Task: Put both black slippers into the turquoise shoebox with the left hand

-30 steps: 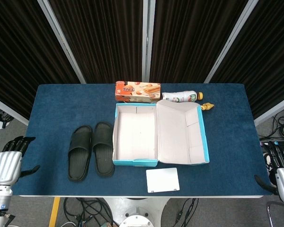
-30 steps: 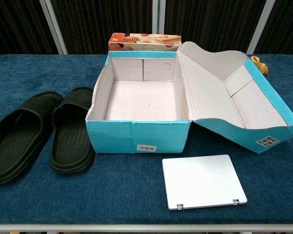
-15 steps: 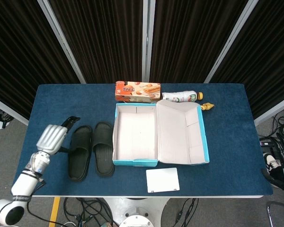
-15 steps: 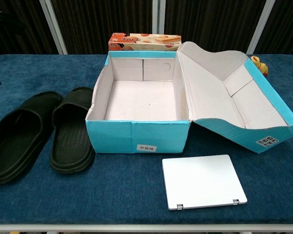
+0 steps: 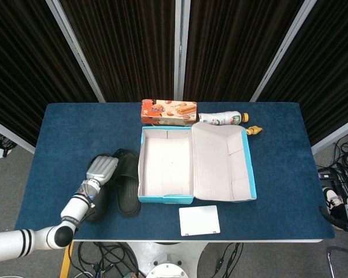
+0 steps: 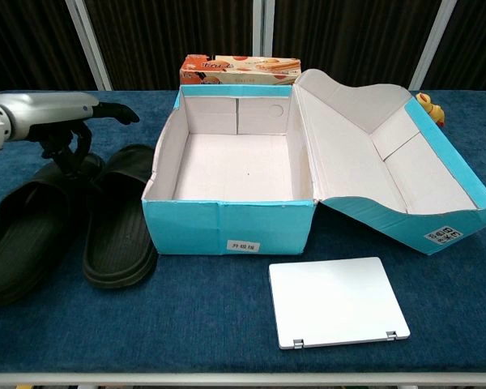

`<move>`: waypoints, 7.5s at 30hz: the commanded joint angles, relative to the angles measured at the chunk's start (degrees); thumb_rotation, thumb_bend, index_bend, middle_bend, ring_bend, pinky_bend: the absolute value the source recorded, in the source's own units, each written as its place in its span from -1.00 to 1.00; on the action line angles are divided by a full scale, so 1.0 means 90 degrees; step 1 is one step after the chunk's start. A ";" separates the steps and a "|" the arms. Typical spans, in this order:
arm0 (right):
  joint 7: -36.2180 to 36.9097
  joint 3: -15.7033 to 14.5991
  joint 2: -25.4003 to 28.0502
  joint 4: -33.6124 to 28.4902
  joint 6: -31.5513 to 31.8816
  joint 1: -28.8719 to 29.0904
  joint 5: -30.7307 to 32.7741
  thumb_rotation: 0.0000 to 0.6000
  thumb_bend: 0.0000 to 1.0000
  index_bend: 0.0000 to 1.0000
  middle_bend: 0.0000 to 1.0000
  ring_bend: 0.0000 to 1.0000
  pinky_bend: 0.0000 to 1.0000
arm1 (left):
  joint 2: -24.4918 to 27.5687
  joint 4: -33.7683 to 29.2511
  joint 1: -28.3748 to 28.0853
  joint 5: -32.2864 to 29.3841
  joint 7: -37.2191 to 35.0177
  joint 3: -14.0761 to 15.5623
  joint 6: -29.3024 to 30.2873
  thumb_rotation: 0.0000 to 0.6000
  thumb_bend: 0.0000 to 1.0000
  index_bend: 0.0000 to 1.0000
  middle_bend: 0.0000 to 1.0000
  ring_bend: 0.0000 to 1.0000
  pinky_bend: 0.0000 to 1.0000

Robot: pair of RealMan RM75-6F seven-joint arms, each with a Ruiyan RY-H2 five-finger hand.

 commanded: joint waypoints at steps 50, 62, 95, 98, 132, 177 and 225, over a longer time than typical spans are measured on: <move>0.0152 0.0040 -0.0020 0.0141 -0.0081 0.0113 0.0073 1.00 -0.76 -1.00 -1.00 -1.00 -1.00 | 0.0786 -0.0255 -0.0194 -0.0192 -0.2392 -0.0955 0.0467 1.00 -0.90 -0.02 -0.02 0.63 0.69; -0.0083 0.0069 0.0146 -0.0094 -0.0087 0.0093 0.0176 1.00 -0.76 -1.00 -1.00 -1.00 -1.00 | -0.0790 0.1396 -0.0766 0.1292 -0.4788 -0.1668 -0.0540 1.00 -0.91 -0.02 -0.02 0.31 0.53; -0.0662 0.0132 0.0366 -0.0672 -0.0230 0.0065 0.0542 1.00 -0.76 -1.00 -1.00 -1.00 -1.00 | -0.4384 0.7063 -0.1838 0.3756 -0.8529 -0.1096 -0.0125 1.00 -1.00 -0.04 -0.02 0.23 0.26; -0.0675 0.0134 0.0366 -0.0683 -0.0233 0.0066 0.0540 1.00 -0.76 -1.00 -1.00 -1.00 -1.00 | -0.4521 0.7283 -0.1854 0.3797 -0.8636 -0.1030 -0.0175 1.00 -1.00 -0.04 -0.02 0.23 0.26; -0.0627 0.0145 0.0372 -0.0655 -0.0346 0.0092 0.0604 1.00 -0.76 -1.00 -1.00 -1.00 -1.00 | -0.5345 0.8641 -0.2032 0.3693 -0.7687 -0.0818 -0.0096 1.00 -1.00 -0.04 -0.02 0.20 0.25; -0.0393 0.0069 0.0304 -0.0486 -0.0083 -0.0058 0.0361 1.00 -0.76 -1.00 -1.00 -1.00 -1.00 | -0.2593 0.4721 -0.1247 0.3865 -0.4609 -0.0423 0.0801 1.00 -1.00 -0.79 -0.93 -0.85 -0.38; -0.0046 0.0054 0.0114 -0.0105 -0.0304 0.0120 0.0298 1.00 -0.75 -1.00 -1.00 -1.00 -1.00 | 0.0155 0.1180 -0.0050 -0.1237 -0.0952 0.0677 -0.0386 1.00 -1.00 -0.25 -0.36 0.42 0.57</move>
